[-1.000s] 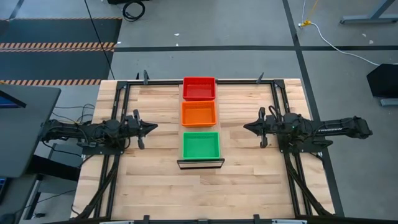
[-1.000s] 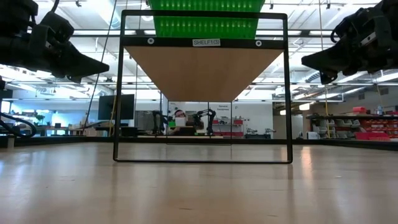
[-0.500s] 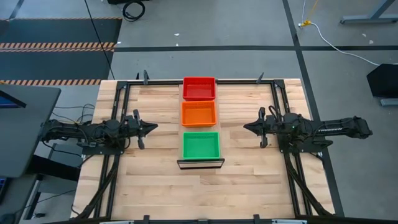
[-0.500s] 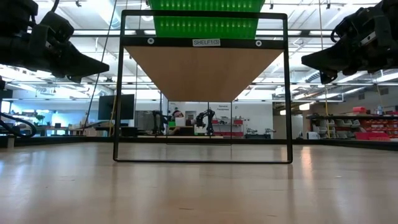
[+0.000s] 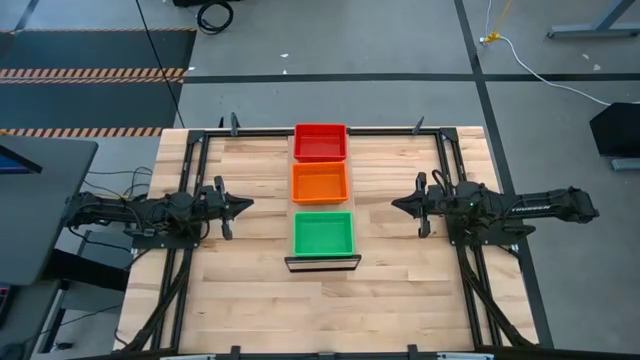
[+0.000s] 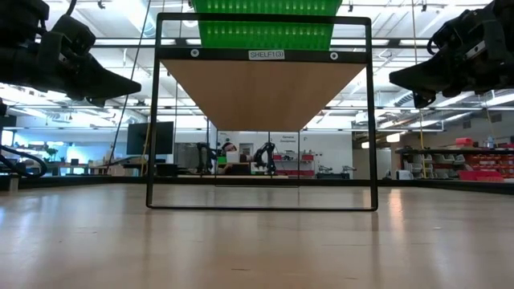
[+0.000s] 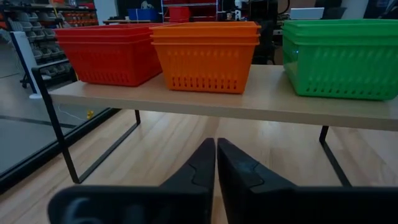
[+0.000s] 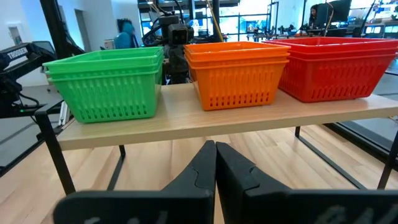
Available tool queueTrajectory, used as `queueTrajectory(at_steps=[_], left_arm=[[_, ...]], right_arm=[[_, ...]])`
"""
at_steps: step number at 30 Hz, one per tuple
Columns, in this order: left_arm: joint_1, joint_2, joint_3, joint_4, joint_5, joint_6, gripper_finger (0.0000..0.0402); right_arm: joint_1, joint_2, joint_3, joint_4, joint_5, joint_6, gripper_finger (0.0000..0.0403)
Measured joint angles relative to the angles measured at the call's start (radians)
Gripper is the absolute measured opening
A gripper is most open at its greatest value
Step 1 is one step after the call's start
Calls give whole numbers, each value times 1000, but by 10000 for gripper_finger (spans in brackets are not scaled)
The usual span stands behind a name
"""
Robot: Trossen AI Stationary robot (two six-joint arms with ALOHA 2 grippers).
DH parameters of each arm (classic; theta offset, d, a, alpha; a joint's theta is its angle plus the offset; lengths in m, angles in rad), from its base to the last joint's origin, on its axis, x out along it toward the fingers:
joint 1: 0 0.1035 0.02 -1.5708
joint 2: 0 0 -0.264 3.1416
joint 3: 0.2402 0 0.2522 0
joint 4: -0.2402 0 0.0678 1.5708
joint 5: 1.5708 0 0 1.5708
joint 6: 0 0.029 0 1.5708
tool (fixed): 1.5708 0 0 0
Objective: Stack baskets on shelf by color
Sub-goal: Return to Home Position
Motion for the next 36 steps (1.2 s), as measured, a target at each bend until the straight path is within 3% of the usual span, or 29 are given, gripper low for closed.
queueTrajectory(at_steps=[36], left_arm=[[0, 0, 0, 0, 0, 0, 22]], right_arm=[[0, 0, 0, 0, 0, 0, 11]])
